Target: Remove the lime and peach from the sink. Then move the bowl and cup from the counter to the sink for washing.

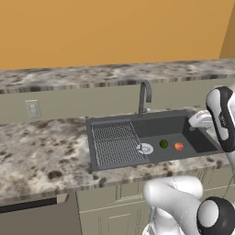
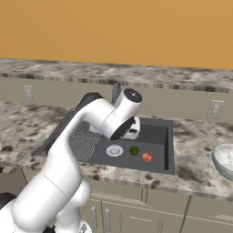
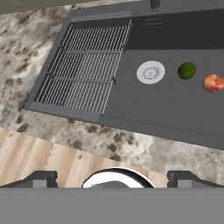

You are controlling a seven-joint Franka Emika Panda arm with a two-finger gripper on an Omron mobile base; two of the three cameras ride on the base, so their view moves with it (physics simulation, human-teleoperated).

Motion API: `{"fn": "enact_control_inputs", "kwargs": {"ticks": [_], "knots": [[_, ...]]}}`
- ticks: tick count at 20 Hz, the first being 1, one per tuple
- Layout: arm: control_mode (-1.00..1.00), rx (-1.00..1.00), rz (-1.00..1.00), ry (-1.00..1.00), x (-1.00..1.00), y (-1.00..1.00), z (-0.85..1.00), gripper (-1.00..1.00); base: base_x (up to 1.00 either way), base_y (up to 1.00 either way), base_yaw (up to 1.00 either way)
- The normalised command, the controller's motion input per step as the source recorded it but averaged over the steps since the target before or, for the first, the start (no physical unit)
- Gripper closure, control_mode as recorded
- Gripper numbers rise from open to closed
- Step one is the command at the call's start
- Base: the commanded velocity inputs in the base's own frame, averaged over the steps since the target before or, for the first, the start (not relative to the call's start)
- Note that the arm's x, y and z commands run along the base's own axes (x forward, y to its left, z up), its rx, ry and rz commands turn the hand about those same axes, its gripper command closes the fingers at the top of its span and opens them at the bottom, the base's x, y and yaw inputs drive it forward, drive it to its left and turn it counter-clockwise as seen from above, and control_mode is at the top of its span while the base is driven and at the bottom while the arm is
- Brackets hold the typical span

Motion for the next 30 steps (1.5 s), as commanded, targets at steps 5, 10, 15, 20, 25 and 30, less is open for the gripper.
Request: {"fn": "enact_control_inputs", "kwargs": {"ticks": [5, 10, 15, 20, 25, 30], "knots": [[-1.0, 0.0, 0.09, 0.27, 0.28, -0.05, -0.27, -1.0, 0.0, 0.0, 0.0], [-1.0, 0.0, 0.06, 0.13, 0.19, -0.03, -0.28, -1.0, 0.0, 0.0, 0.0], [-1.0, 0.0, 0.06, 0.01, 0.18, -0.03, -0.31, -1.0, 0.0, 0.0, 0.0], [-1.0, 0.0, 0.06, 0.0, 0.21, 0.0, -0.29, -1.0, 0.0, 0.0, 0.0], [-1.0, 0.0, 0.07, -0.13, 0.15, -0.02, -0.23, -1.0, 0.0, 0.0, 0.0], [-1.0, 0.0, 0.06, -0.13, 0.19, -0.05, -0.18, -1.0, 0.0, 0.0, 0.0]]}}
